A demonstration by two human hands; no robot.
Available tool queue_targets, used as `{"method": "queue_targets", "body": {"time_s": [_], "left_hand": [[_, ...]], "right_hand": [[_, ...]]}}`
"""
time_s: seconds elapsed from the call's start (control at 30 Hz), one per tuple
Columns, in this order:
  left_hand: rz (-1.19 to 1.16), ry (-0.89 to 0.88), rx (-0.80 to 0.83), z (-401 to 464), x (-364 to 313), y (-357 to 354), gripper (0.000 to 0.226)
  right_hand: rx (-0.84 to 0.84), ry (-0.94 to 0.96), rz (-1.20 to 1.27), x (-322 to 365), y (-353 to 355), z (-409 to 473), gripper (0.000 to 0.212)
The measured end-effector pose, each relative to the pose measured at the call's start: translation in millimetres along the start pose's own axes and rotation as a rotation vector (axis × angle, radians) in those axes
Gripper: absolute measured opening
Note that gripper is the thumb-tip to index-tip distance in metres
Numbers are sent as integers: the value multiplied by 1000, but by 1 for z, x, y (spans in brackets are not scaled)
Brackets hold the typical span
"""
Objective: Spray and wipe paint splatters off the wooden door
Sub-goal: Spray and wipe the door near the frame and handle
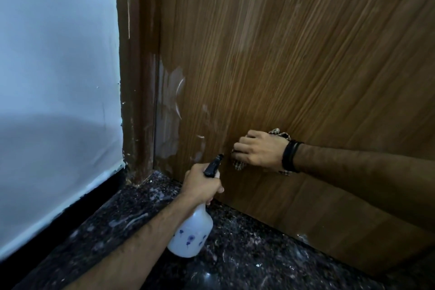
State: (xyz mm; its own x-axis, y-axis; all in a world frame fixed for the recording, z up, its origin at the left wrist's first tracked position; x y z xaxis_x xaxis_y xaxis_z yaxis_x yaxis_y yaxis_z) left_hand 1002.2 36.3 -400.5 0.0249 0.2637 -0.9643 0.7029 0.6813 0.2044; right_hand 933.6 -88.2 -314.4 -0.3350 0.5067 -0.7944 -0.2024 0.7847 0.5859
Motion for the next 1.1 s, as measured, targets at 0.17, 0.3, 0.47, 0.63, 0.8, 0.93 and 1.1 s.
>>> {"method": "queue_targets", "body": {"time_s": [0.17,0.3,0.47,0.63,0.8,0.93,1.1], "left_hand": [[-31,7,13,2,-1,2,23],[-66,17,24,4,3,3,22],[-85,17,-7,5,4,10,23],[-122,-2,-39,10,3,21,24],[-125,7,-37,10,14,27,25],[-119,13,-63,8,17,28,24],[-139,8,-158,1,3,27,21]], "right_hand": [[-263,-446,29,-59,54,10,63],[-317,-514,10,-73,70,27,47],[-14,-62,28,-17,18,43,57],[140,-26,4,-10,17,43,67],[-201,-377,-32,-62,52,37,61],[-228,-427,8,-65,52,42,57],[-6,-223,21,-44,52,51,57]]}}
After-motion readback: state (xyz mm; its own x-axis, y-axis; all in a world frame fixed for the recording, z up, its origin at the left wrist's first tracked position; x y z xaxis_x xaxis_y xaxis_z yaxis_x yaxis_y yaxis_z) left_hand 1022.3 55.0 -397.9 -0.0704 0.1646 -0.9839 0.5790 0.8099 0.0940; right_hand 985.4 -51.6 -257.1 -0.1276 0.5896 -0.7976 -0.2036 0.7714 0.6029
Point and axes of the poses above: each hand's wrist, its own z-axis towards the middle knuckle, its own y-axis out of the back of the hand, x = y × z, the point moved 7 cm from there along z, towards the middle knuckle, and after that the axes turned 3 degrees about -x, right-handed, at the moved point
